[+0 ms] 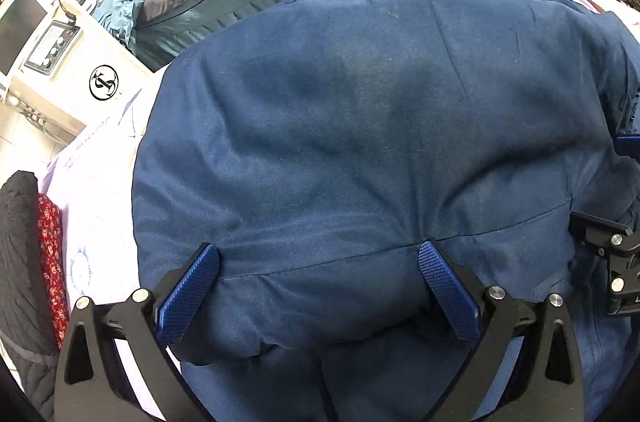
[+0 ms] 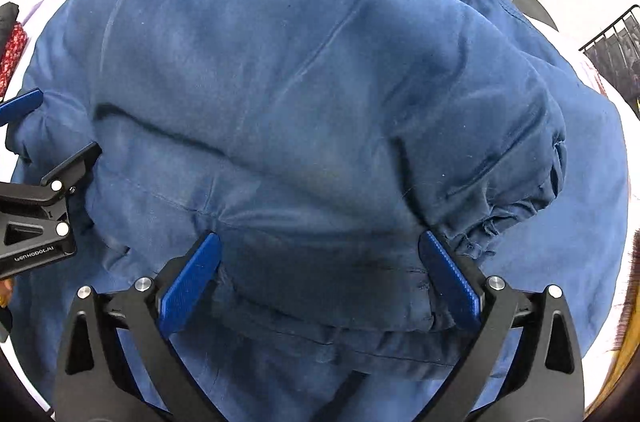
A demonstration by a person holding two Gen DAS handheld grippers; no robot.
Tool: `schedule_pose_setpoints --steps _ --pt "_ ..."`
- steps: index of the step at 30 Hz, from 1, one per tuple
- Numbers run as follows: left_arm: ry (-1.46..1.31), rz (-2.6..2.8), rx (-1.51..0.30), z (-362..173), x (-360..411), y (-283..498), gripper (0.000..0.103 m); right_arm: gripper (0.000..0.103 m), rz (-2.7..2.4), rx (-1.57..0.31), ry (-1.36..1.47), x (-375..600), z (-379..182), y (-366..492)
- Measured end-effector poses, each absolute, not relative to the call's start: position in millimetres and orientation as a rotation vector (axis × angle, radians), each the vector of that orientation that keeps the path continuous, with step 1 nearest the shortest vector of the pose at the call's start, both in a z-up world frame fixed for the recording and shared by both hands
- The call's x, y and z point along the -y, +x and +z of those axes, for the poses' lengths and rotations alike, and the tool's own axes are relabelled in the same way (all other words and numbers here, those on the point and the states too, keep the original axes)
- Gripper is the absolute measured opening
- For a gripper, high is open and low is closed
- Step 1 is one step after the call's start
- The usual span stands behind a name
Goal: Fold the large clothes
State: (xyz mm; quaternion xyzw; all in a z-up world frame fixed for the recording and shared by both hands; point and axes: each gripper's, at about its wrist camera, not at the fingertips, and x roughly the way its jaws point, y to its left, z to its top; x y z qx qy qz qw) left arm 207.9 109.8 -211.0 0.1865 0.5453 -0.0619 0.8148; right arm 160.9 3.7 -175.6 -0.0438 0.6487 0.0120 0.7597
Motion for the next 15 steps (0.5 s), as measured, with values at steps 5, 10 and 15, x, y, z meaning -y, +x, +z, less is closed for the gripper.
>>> schedule_pose_setpoints --steps 5,10,15 --pt "0.386 -0.12 -1.214 -192.4 -113.2 204.7 0.097 0.097 0.061 -1.384 -0.021 7.5 -144.7 159.0" --pt "0.306 -0.153 -1.171 -159.8 -122.7 175.0 0.097 0.097 0.11 -1.32 0.104 28.3 -106.2 119.7" --pt "0.187 -0.177 -1.2 -145.2 -141.4 135.5 0.097 0.097 0.11 -1.356 0.223 66.0 -95.6 73.0"
